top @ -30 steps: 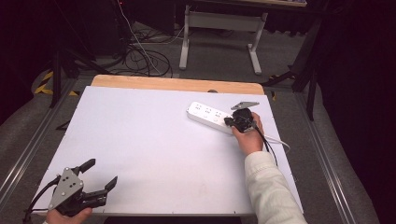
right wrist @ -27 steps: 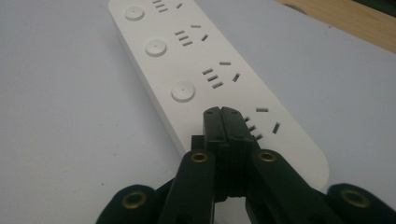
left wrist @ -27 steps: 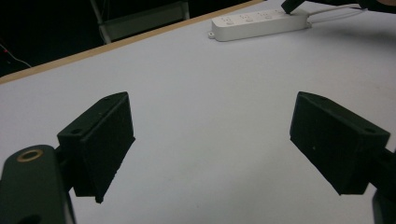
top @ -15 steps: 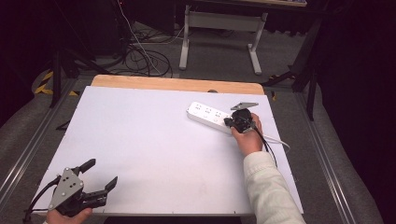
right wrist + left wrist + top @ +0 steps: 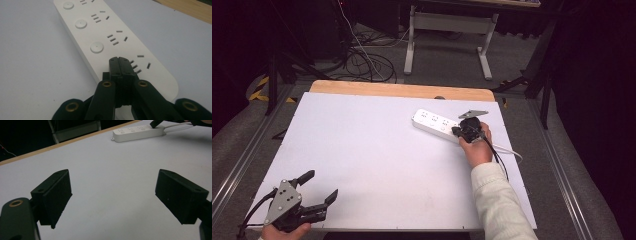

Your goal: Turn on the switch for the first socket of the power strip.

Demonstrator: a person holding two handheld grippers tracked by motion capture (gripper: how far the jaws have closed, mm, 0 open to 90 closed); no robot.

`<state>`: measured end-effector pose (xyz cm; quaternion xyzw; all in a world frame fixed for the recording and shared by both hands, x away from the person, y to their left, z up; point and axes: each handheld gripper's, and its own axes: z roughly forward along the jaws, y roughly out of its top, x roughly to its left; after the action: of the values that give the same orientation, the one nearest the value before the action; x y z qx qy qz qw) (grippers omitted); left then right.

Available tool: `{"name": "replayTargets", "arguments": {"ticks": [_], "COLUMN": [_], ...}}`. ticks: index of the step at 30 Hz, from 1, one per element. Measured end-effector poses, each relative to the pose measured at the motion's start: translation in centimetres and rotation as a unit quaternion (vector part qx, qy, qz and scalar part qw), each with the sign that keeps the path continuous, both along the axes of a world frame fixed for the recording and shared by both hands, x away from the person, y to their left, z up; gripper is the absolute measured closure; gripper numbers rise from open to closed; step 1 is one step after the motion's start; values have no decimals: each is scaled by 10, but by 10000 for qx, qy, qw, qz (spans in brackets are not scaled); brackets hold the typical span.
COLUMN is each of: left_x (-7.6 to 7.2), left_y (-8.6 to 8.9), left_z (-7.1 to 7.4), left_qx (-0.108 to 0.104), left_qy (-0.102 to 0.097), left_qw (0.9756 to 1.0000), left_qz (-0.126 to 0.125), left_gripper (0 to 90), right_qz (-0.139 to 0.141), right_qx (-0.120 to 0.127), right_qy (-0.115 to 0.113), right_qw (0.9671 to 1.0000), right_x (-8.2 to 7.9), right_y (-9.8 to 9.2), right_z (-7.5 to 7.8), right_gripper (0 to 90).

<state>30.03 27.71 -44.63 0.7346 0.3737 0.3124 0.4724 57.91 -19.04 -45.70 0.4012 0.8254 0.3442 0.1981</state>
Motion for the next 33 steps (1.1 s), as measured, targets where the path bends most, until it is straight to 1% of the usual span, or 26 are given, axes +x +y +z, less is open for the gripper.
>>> {"name": "replayTargets", "arguments": {"ticks": [2,3,7,9,10,11,12,13,15,17,19,20,22,25,26,27,28,33], "left_x": [0,0,0,0,1,1,1,2,3,3,3,2,1,1,2,2,2,3], "left_y": [0,0,0,0,0,1,1,1,0,1,1,1,1,0,0,0,-1,0], "left_z": [0,0,0,0,0,0,0,0,0,0,0,1,1,1,1,1,1,1], "left_qx": [27,-20,-24,-30,-37,-47,-47,-32,-61,-30,-43,-24,-27,-69,-8,-8,-45,-40], "left_qy": [-10,15,24,16,20,31,31,25,37,38,42,-1,-13,-2,-18,-18,7,14], "left_qw": [10000,10000,10000,10000,10000,10000,10000,10000,10000,10000,10000,10000,10000,10000,10000,10000,10000,10000], "left_qz": [-5,-4,-15,-8,-6,-11,-11,-8,-20,-29,-31,-27,-24,-23,-41,-41,-35,-34], "left_gripper": [143,143,142,143,143,143,143,143,142,142,143,142,142,142,142,142,142,142], "right_qz": [6,-2,-28,-45,-34,-1,-26,-68,-59,-18,82,111,147,178,200,199,198,227], "right_qx": [4,-4,-117,-43,42,143,76,60,340,460,361,307,255,281,290,309,342,379], "right_qy": [16,22,-13,1,41,8,18,-47,-220,-369,-455,-477,-519,-534,-559,-568,-588,-621], "right_qw": [10000,10000,9999,10000,10000,9999,10000,9999,9992,9983,9983,9983,9982,9980,9978,9977,9975,9971], "right_x": [0,0,0,0,1,2,2,0,-4,-9,-14,-17,-21,-25,-28,-29,-30,-32], "right_y": [0,1,3,2,0,-1,-2,-3,-5,-5,-3,-2,0,1,0,0,-1,-3], "right_z": [0,0,0,0,0,0,3,5,13,24,33,36,40,43,46,48,49,55], "right_gripper": [900,900,900,900,900,900,900,900,900,900,900,900,900,900,900,900,900,900]}}
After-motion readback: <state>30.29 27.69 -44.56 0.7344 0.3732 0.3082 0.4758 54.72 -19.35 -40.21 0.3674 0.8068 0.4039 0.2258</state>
